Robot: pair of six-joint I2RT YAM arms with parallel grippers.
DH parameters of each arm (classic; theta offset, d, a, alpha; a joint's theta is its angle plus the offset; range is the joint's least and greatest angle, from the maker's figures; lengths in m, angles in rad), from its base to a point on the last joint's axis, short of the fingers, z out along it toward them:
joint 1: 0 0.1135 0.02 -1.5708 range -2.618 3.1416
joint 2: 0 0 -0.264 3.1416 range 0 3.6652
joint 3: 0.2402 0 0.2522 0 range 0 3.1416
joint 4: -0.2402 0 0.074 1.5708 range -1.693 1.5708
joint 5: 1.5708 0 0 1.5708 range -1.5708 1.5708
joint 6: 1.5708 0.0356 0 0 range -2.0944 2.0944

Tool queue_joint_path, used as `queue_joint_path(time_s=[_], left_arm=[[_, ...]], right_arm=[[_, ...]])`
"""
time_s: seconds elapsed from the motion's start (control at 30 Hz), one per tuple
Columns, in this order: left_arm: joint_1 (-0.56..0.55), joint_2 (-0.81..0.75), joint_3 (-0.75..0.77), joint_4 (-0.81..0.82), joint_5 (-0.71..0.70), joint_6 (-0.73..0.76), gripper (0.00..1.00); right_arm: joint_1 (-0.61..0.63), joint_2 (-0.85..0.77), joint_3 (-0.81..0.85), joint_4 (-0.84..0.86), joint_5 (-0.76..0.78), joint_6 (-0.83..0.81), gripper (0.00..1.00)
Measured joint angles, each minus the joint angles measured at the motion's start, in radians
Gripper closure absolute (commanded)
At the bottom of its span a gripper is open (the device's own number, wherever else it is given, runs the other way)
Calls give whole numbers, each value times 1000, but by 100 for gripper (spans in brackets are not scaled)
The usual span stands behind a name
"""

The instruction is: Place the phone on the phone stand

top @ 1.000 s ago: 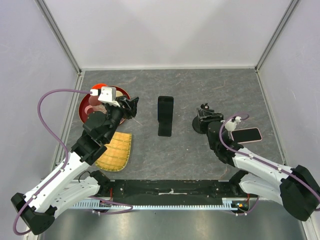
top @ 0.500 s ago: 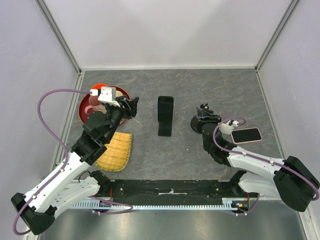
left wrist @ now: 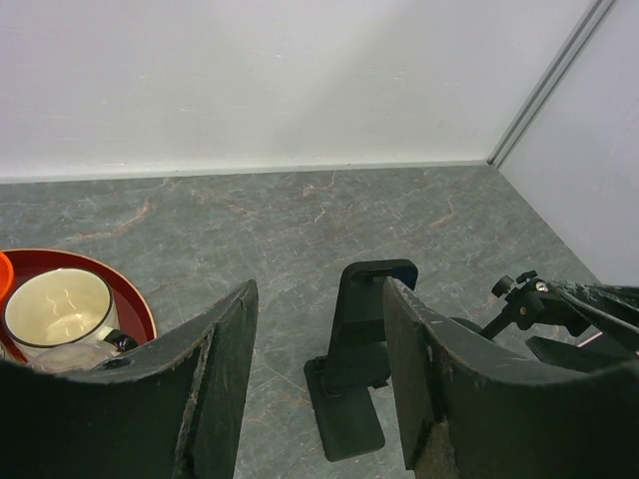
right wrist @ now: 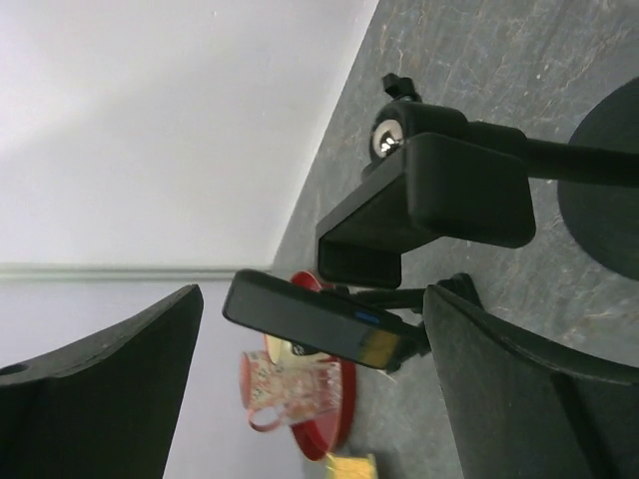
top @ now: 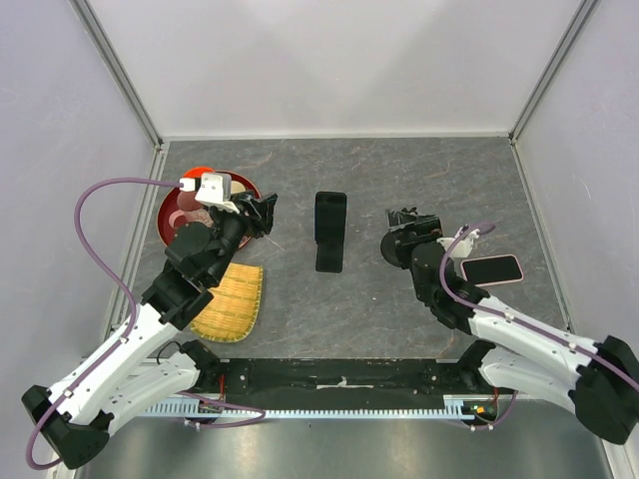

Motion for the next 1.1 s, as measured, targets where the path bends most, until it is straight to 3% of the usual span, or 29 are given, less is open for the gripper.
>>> queue_joint_path(time_s=[0.17, 0.3, 0.5, 0.6, 0.8, 0.9, 1.1], left_arm=[[0, -4, 0, -1, 1, -1, 41], [0, -15, 0, -4, 5, -7, 40], [0, -25, 2, -4, 15, -15, 40], [0, -24, 5, -5, 26, -20, 40], [0, -20, 6, -6, 28, -24, 40], [0, -20, 7, -6, 28, -25, 40], [0, -20, 7, -6, 28, -25, 40]], right_arm=[[1, -173, -31, -122, -76, -262, 2], [2, -423, -125, -330, -85, -439, 2], [0, -755, -125, -647, 27, -545, 3], [0, -697, -29, -791, 121, -536, 2], [-66, -339, 291, -980, 275, -539, 2], [-222, -217, 391, -978, 247, -597, 2], [-644, -112, 399, -940, -35, -745, 2]])
